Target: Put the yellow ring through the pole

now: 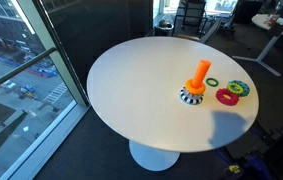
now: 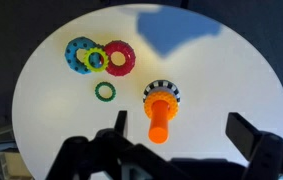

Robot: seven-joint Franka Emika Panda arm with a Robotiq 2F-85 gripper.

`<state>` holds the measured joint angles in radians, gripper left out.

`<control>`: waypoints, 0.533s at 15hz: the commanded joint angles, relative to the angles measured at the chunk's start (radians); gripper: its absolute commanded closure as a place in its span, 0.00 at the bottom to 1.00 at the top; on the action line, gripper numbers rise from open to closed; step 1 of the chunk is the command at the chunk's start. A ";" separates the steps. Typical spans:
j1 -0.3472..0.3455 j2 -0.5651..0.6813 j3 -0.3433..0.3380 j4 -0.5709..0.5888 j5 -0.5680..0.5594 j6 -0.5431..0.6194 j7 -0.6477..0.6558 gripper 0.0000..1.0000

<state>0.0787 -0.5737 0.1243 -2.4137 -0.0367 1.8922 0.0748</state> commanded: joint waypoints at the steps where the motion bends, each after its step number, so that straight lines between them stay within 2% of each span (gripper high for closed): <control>1: 0.004 0.001 -0.003 0.003 -0.002 -0.003 0.002 0.00; 8: 0.001 0.020 -0.013 0.038 0.014 -0.020 0.002 0.00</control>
<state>0.0789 -0.5714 0.1235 -2.4122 -0.0355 1.8923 0.0755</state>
